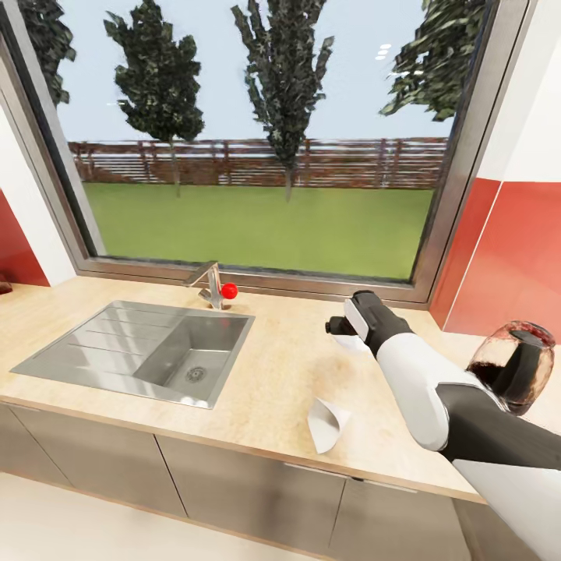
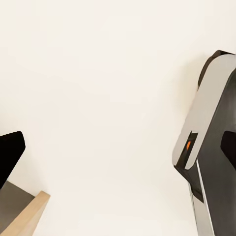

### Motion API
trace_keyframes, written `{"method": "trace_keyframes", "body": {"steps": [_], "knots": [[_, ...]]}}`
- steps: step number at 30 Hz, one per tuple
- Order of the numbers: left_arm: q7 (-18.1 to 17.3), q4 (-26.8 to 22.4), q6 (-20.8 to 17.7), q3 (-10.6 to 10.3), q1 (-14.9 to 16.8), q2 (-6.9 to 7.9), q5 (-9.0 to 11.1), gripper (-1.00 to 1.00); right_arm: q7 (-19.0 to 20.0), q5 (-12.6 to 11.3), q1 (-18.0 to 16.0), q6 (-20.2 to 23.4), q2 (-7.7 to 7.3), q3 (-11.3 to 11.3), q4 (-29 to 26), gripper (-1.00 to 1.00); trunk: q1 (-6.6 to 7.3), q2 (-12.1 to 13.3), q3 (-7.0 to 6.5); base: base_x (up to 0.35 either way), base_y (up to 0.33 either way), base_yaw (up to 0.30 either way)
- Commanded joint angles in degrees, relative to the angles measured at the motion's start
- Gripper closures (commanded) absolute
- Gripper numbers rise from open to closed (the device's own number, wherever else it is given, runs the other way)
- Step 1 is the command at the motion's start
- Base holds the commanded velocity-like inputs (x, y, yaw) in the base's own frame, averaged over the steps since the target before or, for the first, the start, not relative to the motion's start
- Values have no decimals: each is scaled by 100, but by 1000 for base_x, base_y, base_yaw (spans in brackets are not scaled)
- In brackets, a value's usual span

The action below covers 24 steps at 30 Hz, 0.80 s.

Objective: Set up a coffee station on the kitchen countertop: keep the coffee maker on the countertop, move the bottle of coffee from the kitchen shelf to the counter next to the coffee maker, place a paper coffee filter on top of the coffee maker, put the saucer next to the coffee maker with the coffee cup on the saucer, and place the electric kettle next to the coffee maker.

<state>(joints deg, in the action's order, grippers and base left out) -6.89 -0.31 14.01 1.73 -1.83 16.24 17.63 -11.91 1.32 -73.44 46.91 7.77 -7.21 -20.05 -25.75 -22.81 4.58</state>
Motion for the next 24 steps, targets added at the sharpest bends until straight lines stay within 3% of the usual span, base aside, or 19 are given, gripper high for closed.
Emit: {"method": "trace_keyframes", "body": {"steps": [1,5,11,24], "knots": [[-39,-4,5,18,-1,2,39,-100,-27,44,-4,112,82,-44,-236,100,-4,-11,13,0,0,0],[-40,-4,6,20,-1,2,45,-100,-30,44,-4,488,222,-50,-707,100,-4,-11,13,0,0,0],[-39,-4,10,20,-1,2,48,-100,-34,44,-4,798,222,-57,-1011,100,-4,-11,13,0,0,0],[-39,-1,13,22,-1,1,48,-100,-41,44,-4,1150,222,-61,-1121,100,-4,-11,-49,0,0,0]]}}
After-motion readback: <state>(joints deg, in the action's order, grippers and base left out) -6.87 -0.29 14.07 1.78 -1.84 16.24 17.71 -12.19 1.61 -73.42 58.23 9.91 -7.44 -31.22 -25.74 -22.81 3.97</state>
